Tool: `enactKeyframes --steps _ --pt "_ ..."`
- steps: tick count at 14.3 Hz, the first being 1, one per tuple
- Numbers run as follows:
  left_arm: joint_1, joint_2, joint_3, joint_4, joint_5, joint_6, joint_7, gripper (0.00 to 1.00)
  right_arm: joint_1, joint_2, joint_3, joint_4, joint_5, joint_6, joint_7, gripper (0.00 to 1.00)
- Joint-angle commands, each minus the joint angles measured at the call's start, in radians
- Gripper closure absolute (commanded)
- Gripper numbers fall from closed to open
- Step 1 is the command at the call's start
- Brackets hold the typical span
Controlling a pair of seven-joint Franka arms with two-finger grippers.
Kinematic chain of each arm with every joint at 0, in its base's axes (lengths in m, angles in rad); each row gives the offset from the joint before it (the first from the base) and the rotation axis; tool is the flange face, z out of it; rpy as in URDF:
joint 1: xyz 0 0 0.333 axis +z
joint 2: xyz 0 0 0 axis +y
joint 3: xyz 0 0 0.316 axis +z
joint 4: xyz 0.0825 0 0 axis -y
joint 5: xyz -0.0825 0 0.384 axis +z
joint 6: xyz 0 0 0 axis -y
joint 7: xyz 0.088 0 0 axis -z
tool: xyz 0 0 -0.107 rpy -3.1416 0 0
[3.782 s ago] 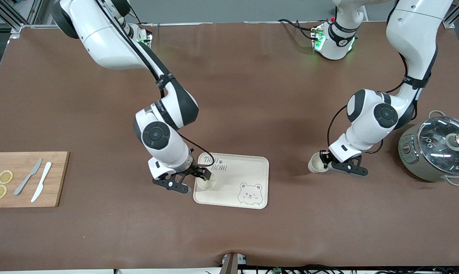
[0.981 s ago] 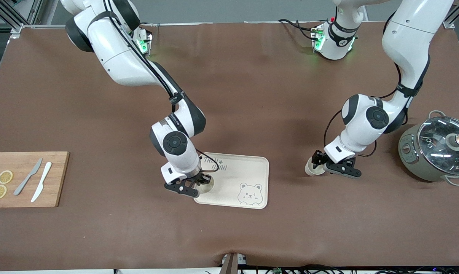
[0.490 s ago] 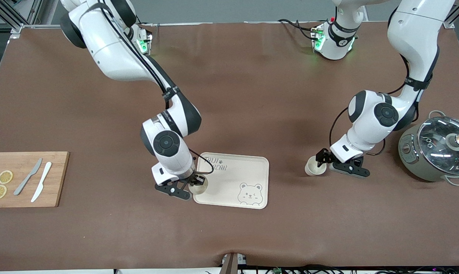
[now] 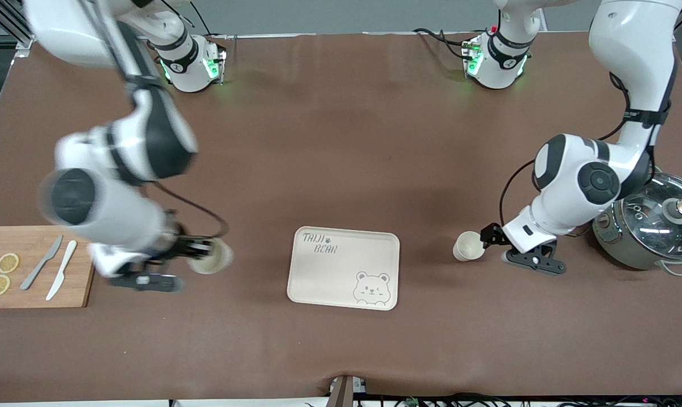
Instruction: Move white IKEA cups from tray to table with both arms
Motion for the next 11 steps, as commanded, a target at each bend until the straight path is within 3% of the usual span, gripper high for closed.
enactKeyframes --steps 1,5,11 --pt "-0.004 0.003 -0.007 0.104 0.015 -0.119 -0.023 0.0 -0.128 -0.083 0.016 -0.101 0.023 -0.041 -0.22 1.0" --pt "-0.006 0.002 -0.009 0.219 0.029 -0.266 -0.035 0.0 -0.241 -0.118 0.016 -0.248 0.015 0.052 -0.399 1.0" --pt "-0.01 -0.003 -0.01 0.408 0.012 -0.516 -0.078 0.0 -0.284 -0.121 0.014 -0.51 0.015 0.428 -0.49 1.0"
